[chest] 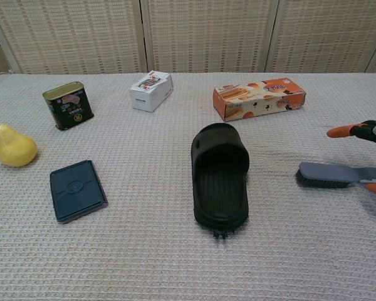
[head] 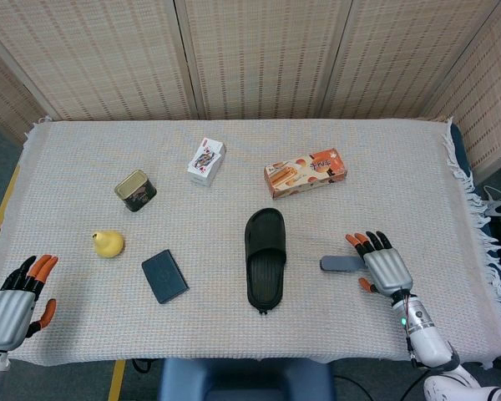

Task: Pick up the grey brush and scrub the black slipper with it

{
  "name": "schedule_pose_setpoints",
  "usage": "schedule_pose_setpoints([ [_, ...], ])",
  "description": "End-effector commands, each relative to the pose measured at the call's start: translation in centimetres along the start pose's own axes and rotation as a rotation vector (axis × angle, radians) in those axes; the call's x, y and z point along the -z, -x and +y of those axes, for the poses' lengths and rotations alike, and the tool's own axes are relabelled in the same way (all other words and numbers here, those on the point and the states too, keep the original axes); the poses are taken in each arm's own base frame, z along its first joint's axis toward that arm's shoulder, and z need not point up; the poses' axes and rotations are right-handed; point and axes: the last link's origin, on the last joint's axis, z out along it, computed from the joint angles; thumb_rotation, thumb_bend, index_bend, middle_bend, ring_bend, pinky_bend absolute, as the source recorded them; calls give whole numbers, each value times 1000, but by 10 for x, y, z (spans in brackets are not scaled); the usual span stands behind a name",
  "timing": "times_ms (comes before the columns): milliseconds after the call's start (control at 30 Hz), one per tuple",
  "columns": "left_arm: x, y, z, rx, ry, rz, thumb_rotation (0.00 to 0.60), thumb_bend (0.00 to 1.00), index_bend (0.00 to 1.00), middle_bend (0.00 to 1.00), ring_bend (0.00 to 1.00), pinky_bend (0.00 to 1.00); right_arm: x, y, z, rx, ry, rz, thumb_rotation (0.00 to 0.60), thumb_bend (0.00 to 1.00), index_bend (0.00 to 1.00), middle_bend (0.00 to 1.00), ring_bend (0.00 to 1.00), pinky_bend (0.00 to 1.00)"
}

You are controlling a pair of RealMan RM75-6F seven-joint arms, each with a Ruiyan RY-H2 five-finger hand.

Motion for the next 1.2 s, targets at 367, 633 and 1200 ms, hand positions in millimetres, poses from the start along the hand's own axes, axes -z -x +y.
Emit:
schedule_pose_setpoints([
  [367, 2, 1, 0, 8, -7, -20, 600, 488, 19, 60, 13, 179, -15, 14, -4, -18, -8, -45, 600, 203, 253, 227, 85, 129],
  [633, 3, -3, -2, 12, -17, -19, 600, 487, 46, 68, 18, 180, -22, 15, -10, -42, -22, -58, 600, 205, 284, 271, 149, 255],
  [1200, 4, -5, -3, 25, -19, -23, 600, 489, 61, 84, 31, 180, -27, 13, -10, -25, -15, 1, 600, 205, 380, 363, 311, 473],
])
